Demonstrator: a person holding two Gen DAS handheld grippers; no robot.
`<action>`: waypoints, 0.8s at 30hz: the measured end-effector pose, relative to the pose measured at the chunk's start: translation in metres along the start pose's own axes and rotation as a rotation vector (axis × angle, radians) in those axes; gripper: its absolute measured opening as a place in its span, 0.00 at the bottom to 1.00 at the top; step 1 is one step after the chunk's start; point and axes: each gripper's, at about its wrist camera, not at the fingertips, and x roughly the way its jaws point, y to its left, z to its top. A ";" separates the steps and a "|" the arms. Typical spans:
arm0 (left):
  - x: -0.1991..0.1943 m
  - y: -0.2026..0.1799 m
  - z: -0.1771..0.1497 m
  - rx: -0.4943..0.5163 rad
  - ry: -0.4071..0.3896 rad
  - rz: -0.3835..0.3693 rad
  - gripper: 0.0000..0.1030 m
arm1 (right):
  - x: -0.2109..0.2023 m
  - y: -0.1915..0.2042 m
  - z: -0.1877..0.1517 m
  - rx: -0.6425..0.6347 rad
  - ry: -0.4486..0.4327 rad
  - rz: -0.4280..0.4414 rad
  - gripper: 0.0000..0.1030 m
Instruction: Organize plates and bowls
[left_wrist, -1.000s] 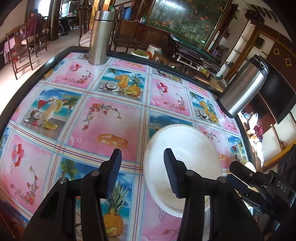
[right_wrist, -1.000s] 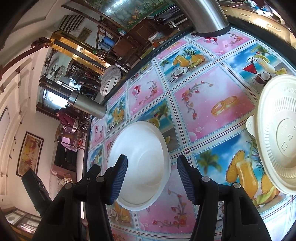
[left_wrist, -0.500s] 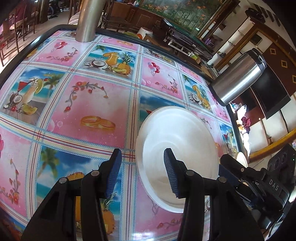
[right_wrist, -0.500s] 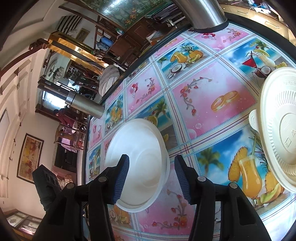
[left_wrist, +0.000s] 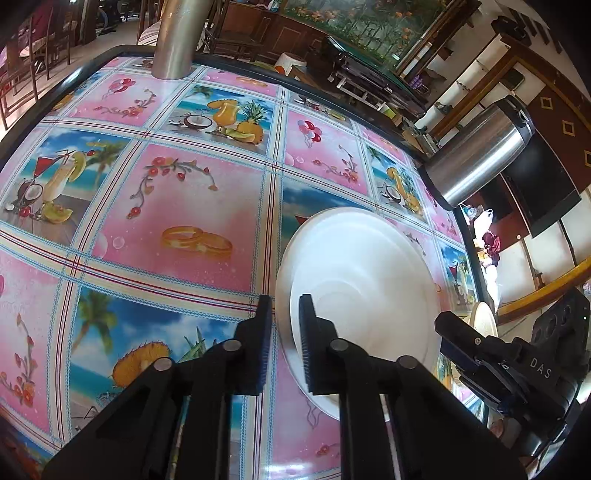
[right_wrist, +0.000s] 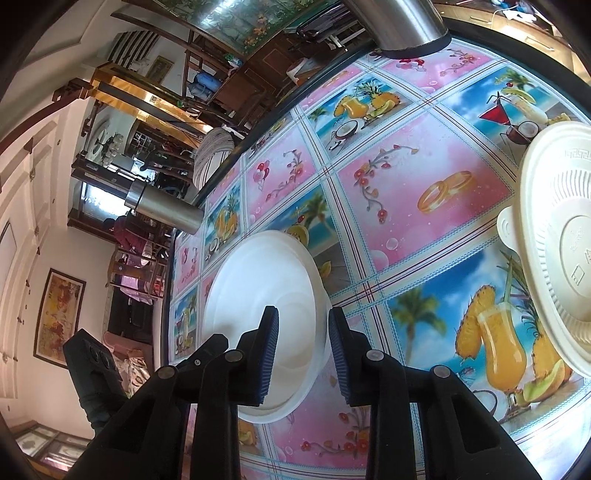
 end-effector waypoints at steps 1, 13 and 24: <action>0.000 0.000 0.000 0.002 -0.001 0.004 0.06 | 0.001 -0.001 0.001 0.002 0.002 0.001 0.26; -0.008 -0.001 -0.002 0.002 -0.009 0.022 0.06 | 0.003 -0.006 -0.001 0.021 0.016 -0.016 0.06; -0.037 0.023 -0.037 -0.022 -0.025 0.066 0.07 | 0.005 0.006 -0.022 -0.006 0.044 -0.009 0.07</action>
